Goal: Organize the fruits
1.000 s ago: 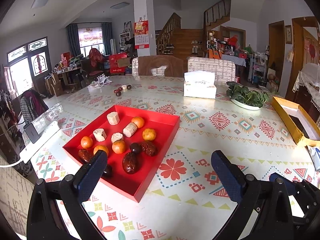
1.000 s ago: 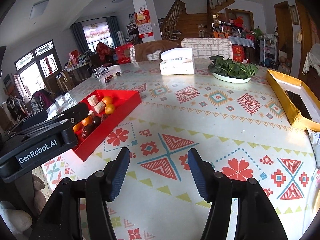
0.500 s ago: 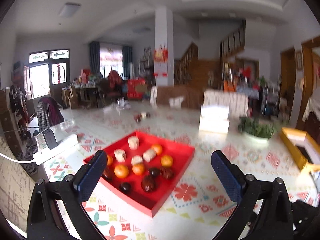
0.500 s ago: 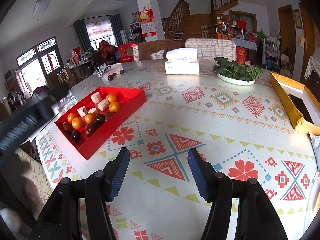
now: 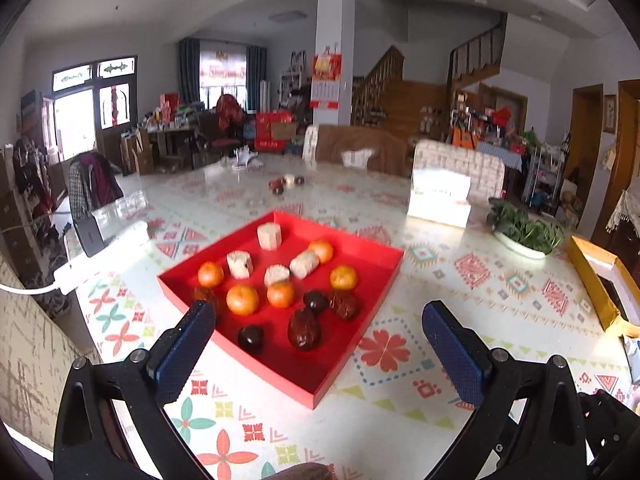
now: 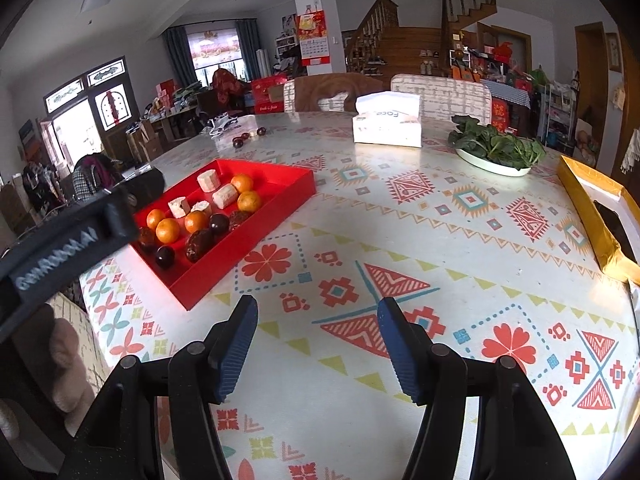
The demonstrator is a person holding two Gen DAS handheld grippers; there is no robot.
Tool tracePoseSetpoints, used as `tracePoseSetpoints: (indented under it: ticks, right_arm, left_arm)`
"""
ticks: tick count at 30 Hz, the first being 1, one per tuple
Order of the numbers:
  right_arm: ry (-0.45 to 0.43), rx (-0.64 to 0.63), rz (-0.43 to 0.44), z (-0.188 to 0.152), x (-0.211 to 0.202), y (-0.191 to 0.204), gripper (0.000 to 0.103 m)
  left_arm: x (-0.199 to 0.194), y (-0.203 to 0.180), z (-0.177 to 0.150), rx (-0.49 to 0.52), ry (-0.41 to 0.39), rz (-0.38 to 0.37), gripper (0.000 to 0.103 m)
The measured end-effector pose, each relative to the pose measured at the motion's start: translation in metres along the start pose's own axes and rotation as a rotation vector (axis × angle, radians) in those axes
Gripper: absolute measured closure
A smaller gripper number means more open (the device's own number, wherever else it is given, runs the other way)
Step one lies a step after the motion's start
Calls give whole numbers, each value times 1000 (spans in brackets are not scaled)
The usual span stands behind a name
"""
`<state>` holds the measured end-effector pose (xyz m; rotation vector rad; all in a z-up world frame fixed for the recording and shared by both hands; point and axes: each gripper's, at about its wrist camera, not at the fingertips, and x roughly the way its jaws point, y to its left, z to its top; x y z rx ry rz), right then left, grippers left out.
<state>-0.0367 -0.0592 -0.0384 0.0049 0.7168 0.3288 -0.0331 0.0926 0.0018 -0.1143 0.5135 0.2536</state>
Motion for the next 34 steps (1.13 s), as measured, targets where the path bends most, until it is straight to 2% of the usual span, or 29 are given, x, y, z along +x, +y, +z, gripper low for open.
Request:
tracePoseSetpoints:
  ticks: [7, 23, 30, 34]
  right_arm:
    - [17, -39, 7, 2, 7, 12, 34]
    - [61, -122, -10, 10, 28, 36, 32]
    - [52, -169, -4, 18, 32, 53, 32]
    - [26, -162, -10, 26, 29, 49, 31]
  left_arm:
    - [12, 4, -4, -1, 39, 17, 0]
    - [34, 27, -6, -82, 129, -35, 0]
    - [45, 40, -1, -131, 178, -81, 0]
    - [47, 40, 5, -137, 192, -104, 0]
